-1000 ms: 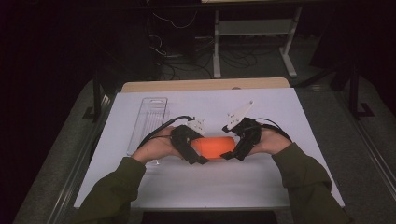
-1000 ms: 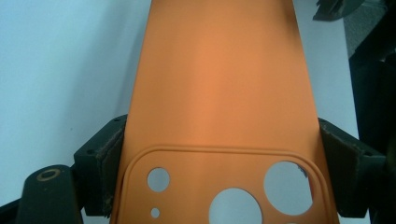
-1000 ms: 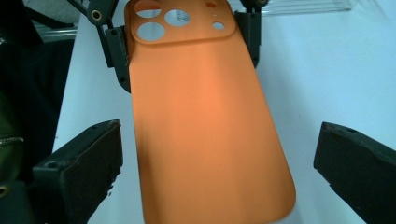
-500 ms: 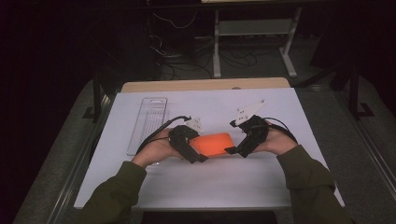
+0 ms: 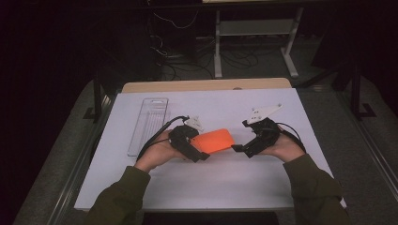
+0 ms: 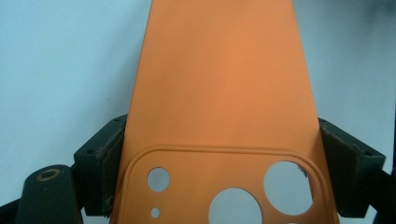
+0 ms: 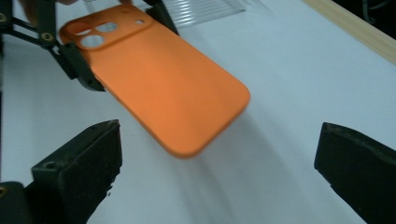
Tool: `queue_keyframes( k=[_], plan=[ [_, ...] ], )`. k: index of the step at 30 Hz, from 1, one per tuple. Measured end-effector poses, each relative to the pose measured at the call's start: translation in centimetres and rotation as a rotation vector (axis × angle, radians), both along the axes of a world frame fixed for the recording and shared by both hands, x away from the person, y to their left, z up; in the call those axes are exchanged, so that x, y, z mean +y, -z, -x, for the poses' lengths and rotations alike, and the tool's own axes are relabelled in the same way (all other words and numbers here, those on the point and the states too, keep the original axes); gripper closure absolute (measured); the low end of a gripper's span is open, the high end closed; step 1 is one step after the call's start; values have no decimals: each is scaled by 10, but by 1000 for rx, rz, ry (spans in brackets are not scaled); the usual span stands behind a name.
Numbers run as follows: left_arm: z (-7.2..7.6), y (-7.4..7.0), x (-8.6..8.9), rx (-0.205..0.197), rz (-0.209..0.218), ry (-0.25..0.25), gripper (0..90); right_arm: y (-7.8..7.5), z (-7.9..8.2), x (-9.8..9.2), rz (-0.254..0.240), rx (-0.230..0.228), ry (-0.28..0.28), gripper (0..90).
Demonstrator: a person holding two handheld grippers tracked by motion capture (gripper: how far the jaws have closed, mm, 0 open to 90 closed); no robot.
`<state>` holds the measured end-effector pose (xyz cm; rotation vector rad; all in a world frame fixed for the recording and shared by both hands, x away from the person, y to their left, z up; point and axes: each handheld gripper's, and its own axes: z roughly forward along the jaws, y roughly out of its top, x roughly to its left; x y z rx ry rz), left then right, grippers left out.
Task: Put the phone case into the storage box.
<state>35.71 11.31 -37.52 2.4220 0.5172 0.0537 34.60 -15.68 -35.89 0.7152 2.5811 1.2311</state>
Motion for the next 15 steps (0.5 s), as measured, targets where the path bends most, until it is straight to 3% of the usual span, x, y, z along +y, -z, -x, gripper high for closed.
queue_keyframes(
  k=[15],
  plan=[
    [3,-1,1,-28,31,-78,153,20,23,-21,-9,-8,166,0]
  ],
)
